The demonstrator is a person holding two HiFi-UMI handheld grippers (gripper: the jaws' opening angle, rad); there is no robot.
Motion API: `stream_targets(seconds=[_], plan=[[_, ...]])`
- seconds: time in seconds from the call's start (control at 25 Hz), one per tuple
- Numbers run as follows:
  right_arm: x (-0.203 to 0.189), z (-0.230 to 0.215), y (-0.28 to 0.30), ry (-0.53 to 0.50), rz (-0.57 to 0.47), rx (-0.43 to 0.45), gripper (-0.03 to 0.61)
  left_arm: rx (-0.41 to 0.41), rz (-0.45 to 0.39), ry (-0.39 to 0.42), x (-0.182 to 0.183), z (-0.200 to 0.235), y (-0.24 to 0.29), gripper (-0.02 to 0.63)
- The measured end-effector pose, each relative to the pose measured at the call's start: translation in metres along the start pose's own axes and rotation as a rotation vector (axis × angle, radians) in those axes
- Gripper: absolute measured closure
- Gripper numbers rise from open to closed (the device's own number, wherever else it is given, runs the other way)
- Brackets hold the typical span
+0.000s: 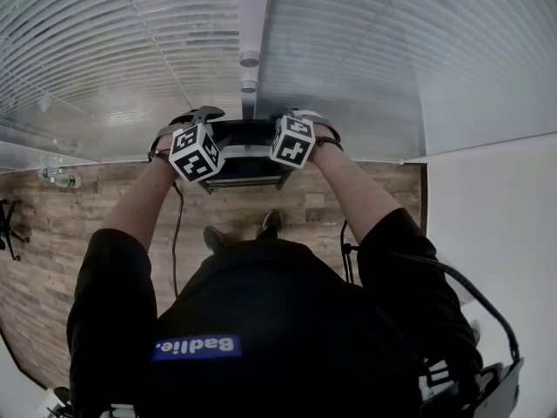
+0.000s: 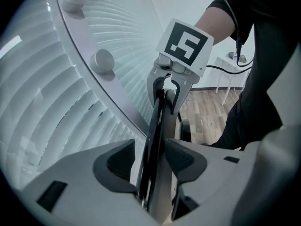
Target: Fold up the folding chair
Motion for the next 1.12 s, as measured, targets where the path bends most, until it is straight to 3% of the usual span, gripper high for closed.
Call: stream_targets(seconds=[0.76,1.12], plan=[[0.0,-0.009,0.006,-0.038,-0.03,-0.091,0.364,0.138,-0.008,-0.095,-0.013,0.004,-0.003,0.431],[0.001,-0.003,0.003,-0.132,-0.027,-0.259,0.328,0.119,0.004,-0.084,-0.013,0.005,0.005,0.433]])
Point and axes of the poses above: the fingertips, and each gripper's own axes: y forward along the fingers, z to its left, x out of its top, the point moved 4 cm from there along -y, backward along the fingers, and after that the axes turned 7 degrees about -z, right-handed, at the moved point
